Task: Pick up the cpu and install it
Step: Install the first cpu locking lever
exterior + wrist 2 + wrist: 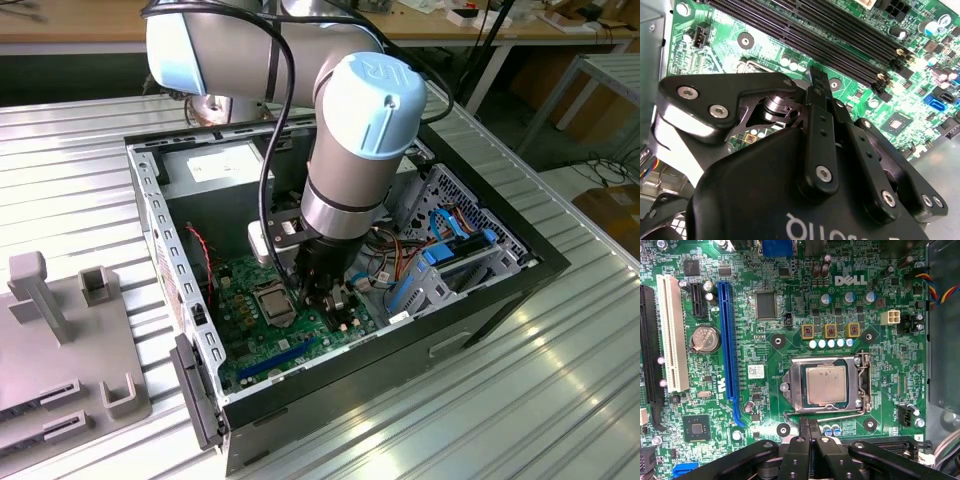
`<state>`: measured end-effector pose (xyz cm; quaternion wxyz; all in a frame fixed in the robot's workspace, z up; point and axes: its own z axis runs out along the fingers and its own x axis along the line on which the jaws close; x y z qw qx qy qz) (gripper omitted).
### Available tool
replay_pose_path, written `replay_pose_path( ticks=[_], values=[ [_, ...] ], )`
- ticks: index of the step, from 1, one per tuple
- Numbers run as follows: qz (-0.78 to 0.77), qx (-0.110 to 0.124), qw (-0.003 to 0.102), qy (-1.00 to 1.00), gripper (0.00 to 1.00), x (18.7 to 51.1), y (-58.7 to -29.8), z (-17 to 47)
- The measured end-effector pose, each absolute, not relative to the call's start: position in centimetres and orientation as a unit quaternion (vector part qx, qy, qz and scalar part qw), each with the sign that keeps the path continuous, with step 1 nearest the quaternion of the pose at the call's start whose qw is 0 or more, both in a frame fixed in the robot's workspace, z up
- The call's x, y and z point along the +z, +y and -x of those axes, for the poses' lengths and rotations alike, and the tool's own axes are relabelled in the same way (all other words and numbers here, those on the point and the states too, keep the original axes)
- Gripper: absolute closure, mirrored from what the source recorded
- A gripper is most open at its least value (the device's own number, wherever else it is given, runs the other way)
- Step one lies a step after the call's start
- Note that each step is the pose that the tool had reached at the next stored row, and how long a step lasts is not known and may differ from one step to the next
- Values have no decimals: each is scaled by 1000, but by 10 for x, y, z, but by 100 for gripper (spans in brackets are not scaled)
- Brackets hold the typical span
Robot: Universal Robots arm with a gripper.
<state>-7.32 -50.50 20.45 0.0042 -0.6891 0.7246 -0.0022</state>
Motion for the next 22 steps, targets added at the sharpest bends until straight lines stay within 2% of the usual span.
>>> replay_pose_path(
  ticks=[22],
  values=[
    [692, -6, 0, 722, 89, 202, -505, 68]
  ],
)
